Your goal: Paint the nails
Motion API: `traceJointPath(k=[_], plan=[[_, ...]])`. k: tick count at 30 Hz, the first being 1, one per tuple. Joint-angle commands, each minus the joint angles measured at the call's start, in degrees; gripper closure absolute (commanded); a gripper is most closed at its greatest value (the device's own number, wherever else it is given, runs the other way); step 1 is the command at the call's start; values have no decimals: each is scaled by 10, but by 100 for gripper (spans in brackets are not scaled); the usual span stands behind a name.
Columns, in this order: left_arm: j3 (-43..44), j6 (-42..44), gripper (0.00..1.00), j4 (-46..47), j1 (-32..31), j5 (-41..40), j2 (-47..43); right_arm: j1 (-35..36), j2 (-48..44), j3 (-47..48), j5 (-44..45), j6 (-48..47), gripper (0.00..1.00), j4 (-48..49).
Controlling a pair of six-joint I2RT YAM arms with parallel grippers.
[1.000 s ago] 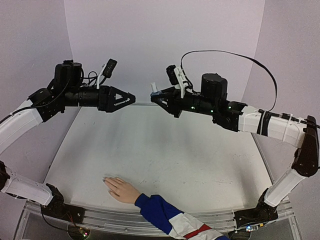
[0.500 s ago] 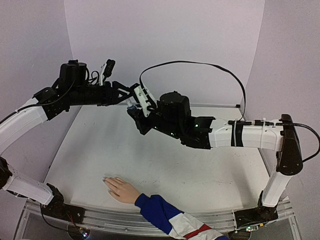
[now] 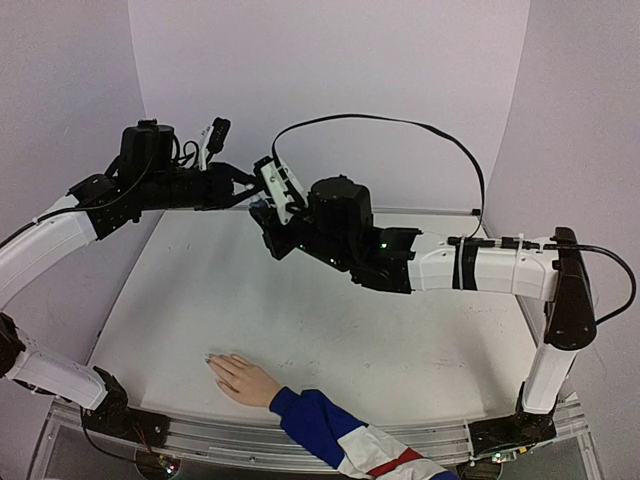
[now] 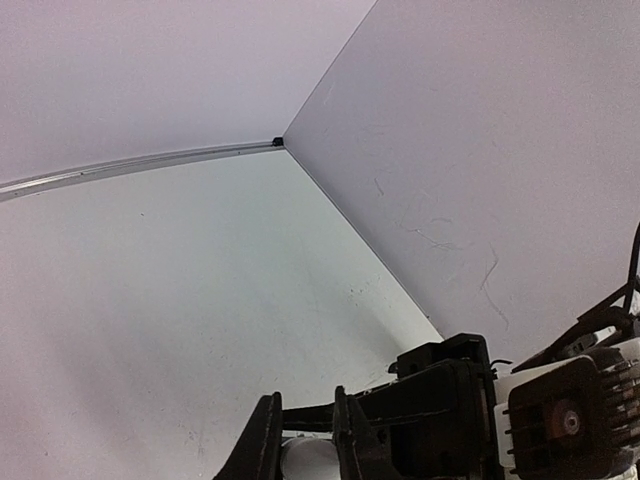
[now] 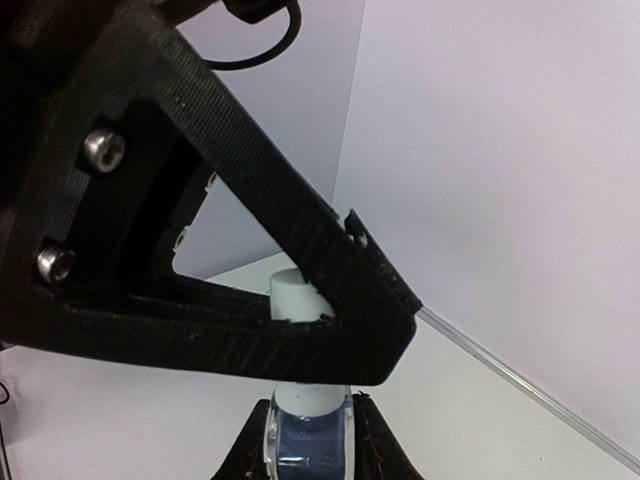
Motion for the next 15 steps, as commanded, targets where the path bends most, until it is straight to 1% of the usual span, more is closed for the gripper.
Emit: traceJointPath(k=[1, 4, 5, 6, 7, 9, 10, 12, 13, 15], plan=[[17, 16, 94, 35, -9, 35, 4, 4, -5, 38, -10, 0, 100, 42], [18, 47, 99, 35, -16, 78, 12, 2, -17, 37, -51, -7, 100, 42], [17, 69, 100, 36, -17, 112, 14, -1, -27, 34, -77, -8, 100, 41], [16, 86, 100, 36, -17, 144, 18, -8, -38, 31, -121, -7, 100, 38], [17, 106, 100, 35, -17, 190, 21, -18, -46, 29, -186, -3, 100, 32], [14, 146, 100, 36, -17, 298, 25, -51, -68, 25, -358, 17, 100, 15], [13, 161, 100, 39, -17, 350, 29, -72, -78, 19, -504, 29, 100, 15], [16, 182, 100, 41, -18, 444, 36, -114, -93, 10, -721, 72, 100, 35], [19, 190, 100, 43, -19, 478, 40, -120, -96, 15, -803, 91, 100, 40], [27, 198, 100, 47, -22, 528, 47, -125, -99, 26, -915, 114, 100, 41]])
